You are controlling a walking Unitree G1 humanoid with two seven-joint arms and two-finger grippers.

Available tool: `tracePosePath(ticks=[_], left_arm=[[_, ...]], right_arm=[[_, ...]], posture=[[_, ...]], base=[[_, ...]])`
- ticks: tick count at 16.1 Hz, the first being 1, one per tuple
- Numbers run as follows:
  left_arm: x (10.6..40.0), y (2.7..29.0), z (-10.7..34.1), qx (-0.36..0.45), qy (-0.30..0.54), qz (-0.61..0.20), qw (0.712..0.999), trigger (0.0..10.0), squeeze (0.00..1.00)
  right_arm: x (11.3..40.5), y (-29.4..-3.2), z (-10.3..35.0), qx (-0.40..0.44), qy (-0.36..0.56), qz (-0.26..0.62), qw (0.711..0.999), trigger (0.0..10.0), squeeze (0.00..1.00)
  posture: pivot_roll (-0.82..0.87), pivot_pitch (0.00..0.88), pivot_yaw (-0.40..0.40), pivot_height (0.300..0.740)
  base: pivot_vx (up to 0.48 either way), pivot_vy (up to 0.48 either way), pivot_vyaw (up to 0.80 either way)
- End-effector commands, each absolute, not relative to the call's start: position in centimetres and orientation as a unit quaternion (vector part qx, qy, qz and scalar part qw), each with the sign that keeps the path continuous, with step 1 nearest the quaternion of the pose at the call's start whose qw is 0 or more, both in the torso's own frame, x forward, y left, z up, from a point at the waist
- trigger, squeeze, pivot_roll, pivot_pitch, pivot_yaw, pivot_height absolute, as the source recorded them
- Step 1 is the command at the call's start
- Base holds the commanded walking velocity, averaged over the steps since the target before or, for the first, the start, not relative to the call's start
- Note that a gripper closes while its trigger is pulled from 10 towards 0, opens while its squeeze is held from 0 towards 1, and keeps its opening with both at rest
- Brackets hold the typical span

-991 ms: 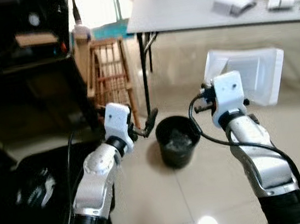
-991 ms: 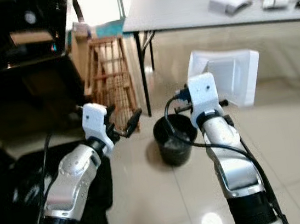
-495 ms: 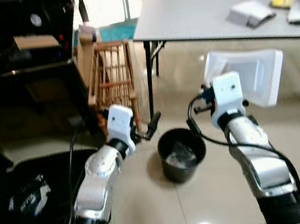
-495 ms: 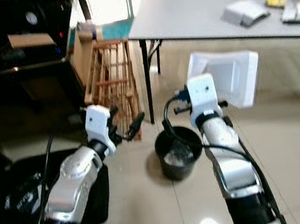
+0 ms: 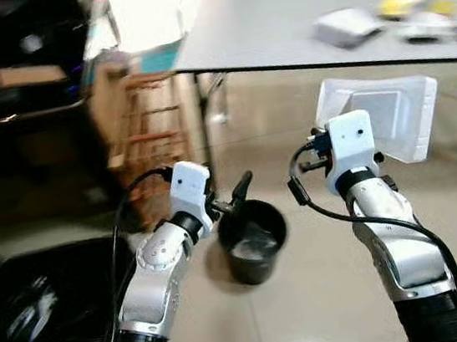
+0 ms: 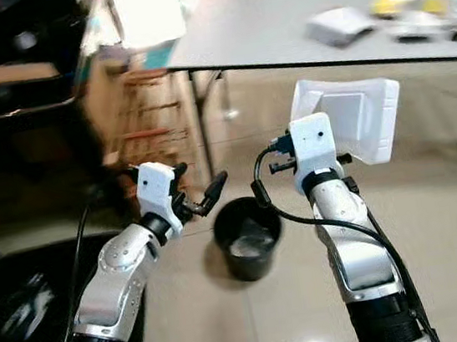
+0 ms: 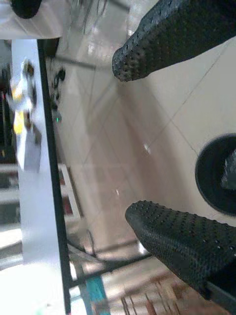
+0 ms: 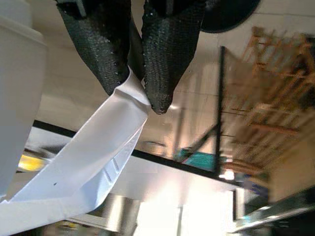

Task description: Picking trash to rubbish bin

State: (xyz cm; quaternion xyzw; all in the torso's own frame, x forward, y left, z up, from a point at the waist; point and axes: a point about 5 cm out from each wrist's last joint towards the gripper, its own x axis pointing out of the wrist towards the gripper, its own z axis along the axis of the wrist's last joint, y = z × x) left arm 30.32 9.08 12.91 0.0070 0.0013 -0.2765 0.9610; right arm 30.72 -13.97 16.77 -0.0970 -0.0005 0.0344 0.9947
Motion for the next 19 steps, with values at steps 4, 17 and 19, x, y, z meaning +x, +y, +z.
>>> tracePosePath(ticks=[4, 17, 19], left_arm=[[30.16, 8.58, 13.39, 0.002, -0.009, -0.283, 0.959, 10.0, 0.00], [30.26, 8.85, 13.21, 0.010, -0.002, -0.281, 0.960, 10.0, 0.00], [30.31, 8.88, 13.23, 0.011, -0.003, -0.280, 0.960, 10.0, 0.00]], right_arm=[[30.64, -14.27, 16.80, -0.095, 0.002, 0.031, 0.995, 10.0, 0.00], [30.45, -14.16, 16.86, -0.097, -0.003, 0.036, 0.995, 10.0, 0.00], [30.45, -14.16, 16.89, -0.097, -0.003, 0.036, 0.995, 10.0, 0.00]], posture=[[-0.03, 0.081, 0.015, 0.740], [-0.04, 0.084, 0.018, 0.740], [-0.04, 0.084, 0.018, 0.740]], base=[[0.000, 0.000, -0.67], [0.192, 0.000, -0.10], [0.379, 0.000, 0.00]])
